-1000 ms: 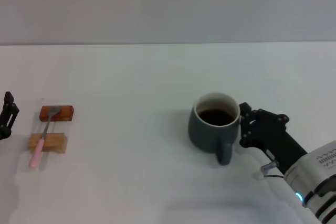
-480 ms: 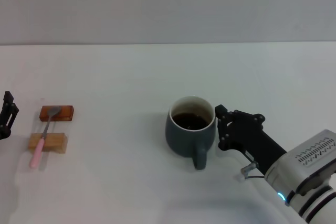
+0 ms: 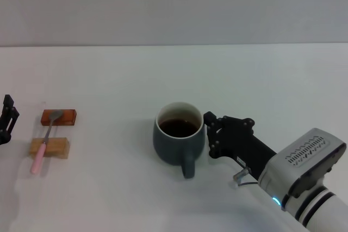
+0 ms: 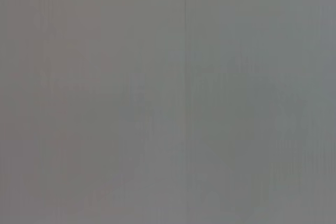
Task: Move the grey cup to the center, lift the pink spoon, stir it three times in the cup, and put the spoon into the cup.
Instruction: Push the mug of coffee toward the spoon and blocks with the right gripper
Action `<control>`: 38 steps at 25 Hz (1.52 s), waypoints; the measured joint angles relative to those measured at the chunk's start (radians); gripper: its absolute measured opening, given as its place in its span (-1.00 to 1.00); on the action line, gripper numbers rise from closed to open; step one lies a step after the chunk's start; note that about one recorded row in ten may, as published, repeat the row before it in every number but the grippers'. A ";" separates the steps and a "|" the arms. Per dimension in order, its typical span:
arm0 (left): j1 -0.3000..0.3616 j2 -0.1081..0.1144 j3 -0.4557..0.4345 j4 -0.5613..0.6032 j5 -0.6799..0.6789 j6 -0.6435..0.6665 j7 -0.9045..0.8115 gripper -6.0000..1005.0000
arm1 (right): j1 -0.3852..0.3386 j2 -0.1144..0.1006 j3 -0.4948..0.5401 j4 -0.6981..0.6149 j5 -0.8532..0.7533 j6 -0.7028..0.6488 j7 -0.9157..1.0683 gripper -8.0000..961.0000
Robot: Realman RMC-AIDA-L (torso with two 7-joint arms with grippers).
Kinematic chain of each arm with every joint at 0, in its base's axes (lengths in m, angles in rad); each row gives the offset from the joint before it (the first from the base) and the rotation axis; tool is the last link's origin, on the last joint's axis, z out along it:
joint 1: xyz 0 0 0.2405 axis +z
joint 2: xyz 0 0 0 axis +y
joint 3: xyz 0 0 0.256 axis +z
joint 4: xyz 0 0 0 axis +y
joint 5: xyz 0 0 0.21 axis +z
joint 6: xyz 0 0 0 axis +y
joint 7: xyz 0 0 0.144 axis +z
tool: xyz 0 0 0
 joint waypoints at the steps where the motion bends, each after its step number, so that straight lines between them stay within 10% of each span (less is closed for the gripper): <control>1: 0.000 0.000 0.000 0.000 0.000 0.000 0.000 0.68 | 0.003 0.000 0.000 0.003 -0.003 0.003 0.000 -0.98; 38: 0.000 0.000 -0.006 0.000 -0.003 0.000 0.000 0.68 | 0.008 0.002 0.032 0.006 -0.029 0.039 0.002 -0.99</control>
